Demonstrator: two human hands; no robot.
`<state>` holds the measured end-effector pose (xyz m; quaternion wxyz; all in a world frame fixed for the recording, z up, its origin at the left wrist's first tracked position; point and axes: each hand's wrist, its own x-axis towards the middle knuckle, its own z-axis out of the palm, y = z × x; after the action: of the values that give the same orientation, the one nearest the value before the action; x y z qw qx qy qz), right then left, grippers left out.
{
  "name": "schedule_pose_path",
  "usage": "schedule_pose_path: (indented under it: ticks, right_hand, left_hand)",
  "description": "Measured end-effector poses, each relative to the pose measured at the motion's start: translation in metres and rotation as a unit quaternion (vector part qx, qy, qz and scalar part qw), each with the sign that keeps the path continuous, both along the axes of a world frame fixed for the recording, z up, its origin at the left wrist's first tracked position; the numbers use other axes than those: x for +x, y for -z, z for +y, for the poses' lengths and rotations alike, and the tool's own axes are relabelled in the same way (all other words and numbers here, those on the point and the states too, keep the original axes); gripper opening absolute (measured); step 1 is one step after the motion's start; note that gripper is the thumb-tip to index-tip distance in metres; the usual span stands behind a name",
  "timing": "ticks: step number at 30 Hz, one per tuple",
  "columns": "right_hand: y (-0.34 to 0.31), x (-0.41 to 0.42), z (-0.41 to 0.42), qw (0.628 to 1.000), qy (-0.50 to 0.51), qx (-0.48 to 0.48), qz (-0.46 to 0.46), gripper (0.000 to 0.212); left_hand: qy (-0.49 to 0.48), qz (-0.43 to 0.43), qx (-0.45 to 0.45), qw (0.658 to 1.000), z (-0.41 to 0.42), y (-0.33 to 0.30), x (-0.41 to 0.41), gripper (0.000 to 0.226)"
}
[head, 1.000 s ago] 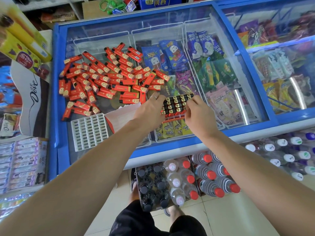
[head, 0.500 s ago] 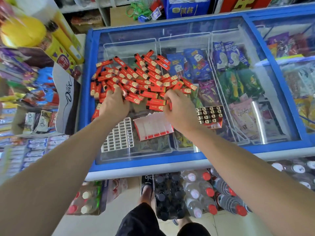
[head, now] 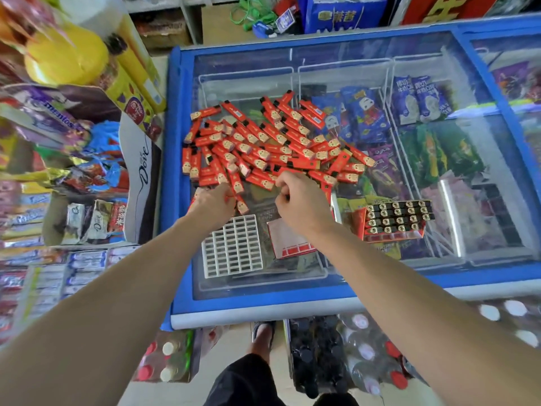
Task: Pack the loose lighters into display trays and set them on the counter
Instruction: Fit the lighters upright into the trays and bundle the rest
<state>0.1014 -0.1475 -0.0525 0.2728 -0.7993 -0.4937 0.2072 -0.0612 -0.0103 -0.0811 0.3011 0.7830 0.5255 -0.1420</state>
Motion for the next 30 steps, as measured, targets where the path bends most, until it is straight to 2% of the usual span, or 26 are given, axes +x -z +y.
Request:
schedule_pose_path:
  ticks: [11, 16, 19, 23, 27, 30]
  right_hand:
    - [-0.006, 0.004, -0.005, 1.000, 0.028, 0.005, 0.000, 0.020]
    - [-0.013, 0.013, -0.014, 0.998, 0.053, 0.014, 0.019, 0.018]
    - [-0.022, 0.024, -0.018, 0.989, 0.109, 0.018, 0.102, 0.016]
    - [-0.041, 0.044, -0.028, 0.957, 0.197, 0.042, 0.206, 0.015]
    - [-0.056, 0.072, -0.049, 0.896, 0.267, 0.069, 0.347, 0.014]
    - [-0.062, 0.093, -0.076, 0.841, 0.276, 0.100, 0.454, 0.021]
  left_hand:
    - [-0.008, 0.035, 0.035, 0.999, -0.012, -0.011, 0.017, 0.017]
    - [-0.075, -0.012, 0.065, 0.995, -0.013, -0.021, 0.022, 0.028]
    - [-0.107, -0.101, 0.099, 0.984, -0.025, -0.040, 0.036, 0.024]
    - [-0.061, -0.245, 0.054, 0.966, -0.056, -0.070, 0.069, 0.009]
    - [0.024, -0.330, 0.017, 0.944, -0.094, -0.090, 0.113, 0.010]
    - [0.069, -0.345, -0.048, 0.935, -0.123, -0.095, 0.145, 0.015]
